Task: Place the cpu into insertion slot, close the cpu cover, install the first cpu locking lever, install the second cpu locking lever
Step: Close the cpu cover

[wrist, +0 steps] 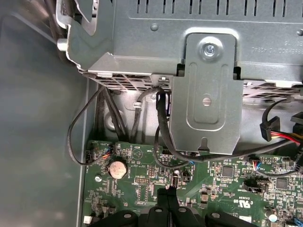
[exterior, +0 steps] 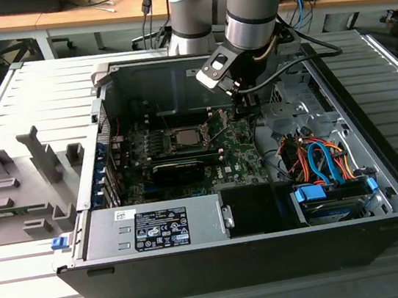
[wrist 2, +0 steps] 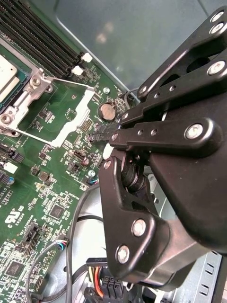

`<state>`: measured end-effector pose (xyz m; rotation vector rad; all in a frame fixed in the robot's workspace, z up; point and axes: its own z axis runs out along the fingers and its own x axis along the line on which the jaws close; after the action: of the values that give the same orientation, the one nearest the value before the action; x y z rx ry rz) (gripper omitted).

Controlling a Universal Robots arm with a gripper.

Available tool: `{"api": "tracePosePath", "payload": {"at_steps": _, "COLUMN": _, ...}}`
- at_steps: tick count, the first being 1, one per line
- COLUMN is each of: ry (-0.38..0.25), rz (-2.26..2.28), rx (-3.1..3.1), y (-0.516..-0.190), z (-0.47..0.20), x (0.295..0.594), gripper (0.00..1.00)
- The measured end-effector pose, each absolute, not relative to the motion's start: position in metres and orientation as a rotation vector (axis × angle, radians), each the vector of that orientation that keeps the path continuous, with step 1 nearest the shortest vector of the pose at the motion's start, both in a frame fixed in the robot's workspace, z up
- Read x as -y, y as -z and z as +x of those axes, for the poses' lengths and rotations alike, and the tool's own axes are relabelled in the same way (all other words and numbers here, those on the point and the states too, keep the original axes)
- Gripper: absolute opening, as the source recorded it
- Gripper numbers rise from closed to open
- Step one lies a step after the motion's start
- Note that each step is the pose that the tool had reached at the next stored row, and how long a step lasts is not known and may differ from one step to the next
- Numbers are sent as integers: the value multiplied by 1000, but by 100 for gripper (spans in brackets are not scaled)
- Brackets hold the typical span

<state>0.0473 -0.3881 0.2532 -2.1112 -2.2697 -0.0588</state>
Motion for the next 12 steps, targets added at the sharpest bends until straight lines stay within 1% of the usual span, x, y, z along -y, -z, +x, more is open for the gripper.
{"api": "tracePosePath", "payload": {"at_steps": 12, "ry": 59, "rz": -2111, "rx": 2270, "y": -250, "z": 41, "x": 388, "gripper": 11}}
